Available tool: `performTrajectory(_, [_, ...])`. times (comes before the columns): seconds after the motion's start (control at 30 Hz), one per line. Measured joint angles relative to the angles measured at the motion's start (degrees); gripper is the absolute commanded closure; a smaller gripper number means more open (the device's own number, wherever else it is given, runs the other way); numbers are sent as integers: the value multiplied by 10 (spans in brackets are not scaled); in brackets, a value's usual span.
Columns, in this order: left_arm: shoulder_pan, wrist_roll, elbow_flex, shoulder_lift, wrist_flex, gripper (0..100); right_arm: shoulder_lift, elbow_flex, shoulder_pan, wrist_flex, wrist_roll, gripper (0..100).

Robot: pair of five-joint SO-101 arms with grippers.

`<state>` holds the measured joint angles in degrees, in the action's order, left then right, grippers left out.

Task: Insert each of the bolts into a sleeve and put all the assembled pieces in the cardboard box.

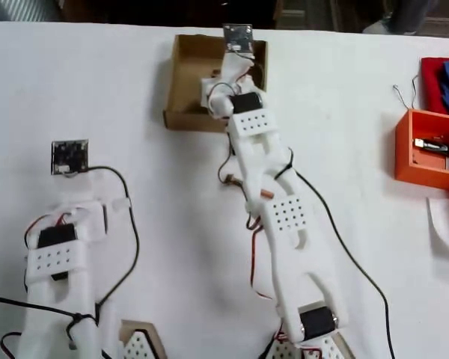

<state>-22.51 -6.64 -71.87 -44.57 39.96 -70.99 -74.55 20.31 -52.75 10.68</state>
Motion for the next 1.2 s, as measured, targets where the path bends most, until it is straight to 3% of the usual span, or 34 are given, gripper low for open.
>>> performTrajectory(0.53, [0, 0, 0, 0, 0, 969, -19, -18, 4, -4, -2, 890])
performTrajectory(0.7, [0, 0, 0, 0, 0, 969, -19, -76, -1, -47, -49, 892])
performTrajectory(0.97, [0, 0, 0, 0, 0, 969, -11, -171, -1, -186, -68, 892])
performTrajectory(1.2, [0, 0, 0, 0, 0, 967, 103, -185, -3, -339, -69, 892])
